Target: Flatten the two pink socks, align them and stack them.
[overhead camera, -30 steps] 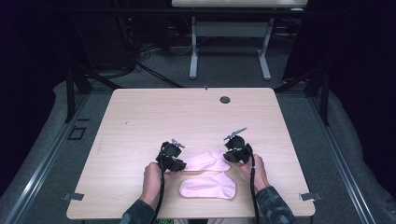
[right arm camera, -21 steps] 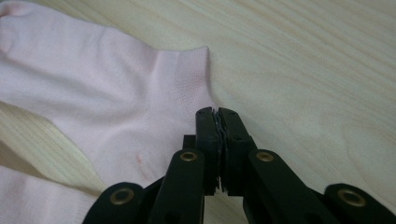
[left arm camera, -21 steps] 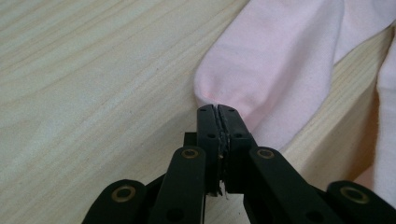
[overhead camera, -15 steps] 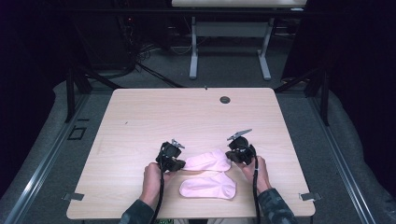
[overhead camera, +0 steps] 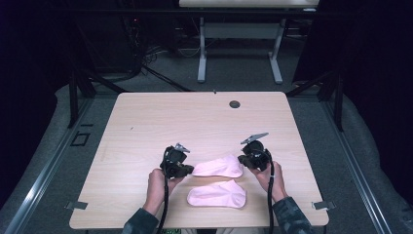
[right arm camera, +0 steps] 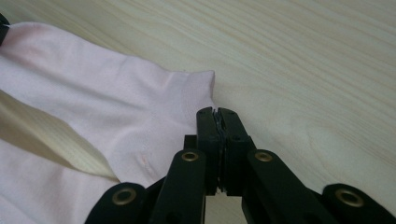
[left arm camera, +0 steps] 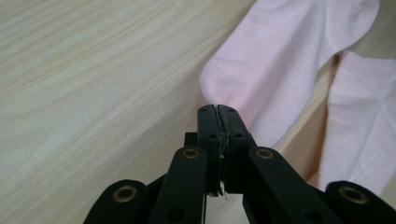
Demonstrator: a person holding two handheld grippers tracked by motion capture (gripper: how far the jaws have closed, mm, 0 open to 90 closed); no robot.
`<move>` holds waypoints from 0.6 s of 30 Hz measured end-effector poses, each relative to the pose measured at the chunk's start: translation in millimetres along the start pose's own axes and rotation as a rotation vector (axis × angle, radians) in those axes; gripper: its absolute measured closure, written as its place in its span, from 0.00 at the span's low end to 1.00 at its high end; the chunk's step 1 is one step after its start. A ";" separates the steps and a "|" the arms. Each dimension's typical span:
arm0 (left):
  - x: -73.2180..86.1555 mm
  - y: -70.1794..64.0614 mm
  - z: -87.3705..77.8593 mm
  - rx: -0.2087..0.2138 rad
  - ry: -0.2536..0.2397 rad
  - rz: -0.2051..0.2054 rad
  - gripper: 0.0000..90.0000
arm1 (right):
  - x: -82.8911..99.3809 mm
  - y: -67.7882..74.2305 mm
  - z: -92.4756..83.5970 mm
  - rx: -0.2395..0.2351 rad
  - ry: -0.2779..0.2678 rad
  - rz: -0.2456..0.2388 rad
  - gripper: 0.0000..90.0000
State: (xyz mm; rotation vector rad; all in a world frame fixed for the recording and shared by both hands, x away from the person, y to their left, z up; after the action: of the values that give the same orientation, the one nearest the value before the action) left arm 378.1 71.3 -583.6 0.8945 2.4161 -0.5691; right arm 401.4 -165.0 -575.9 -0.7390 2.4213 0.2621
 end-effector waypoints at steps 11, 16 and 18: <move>17.5 -26.8 -43.8 0.059 -0.054 0.030 0.98 | 13.3 29.6 -60.6 -0.020 -0.057 -0.034 0.98; 33.4 -40.3 -48.1 0.062 -0.053 0.051 0.98 | 29.2 41.3 -66.5 -0.026 -0.051 -0.057 0.98; 38.3 -44.2 -47.6 0.064 -0.047 0.054 0.98 | 36.0 43.9 -65.1 -0.031 -0.051 -0.051 0.98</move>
State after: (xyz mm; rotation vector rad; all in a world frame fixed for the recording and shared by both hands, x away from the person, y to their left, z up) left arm 307.9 84.2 -559.1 0.9590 2.3364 -0.6431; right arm 321.3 -167.0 -543.7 -0.7972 2.3512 0.2951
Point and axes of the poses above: each handheld gripper's, and its own axes: z roughly forward along the jaws, x roughly out of its underside, y roughly to its left, the point moved 6 cm from there along z, roughly forward along the jaws, and after that the axes turned 2 degrees about x, right-handed, at the moved point
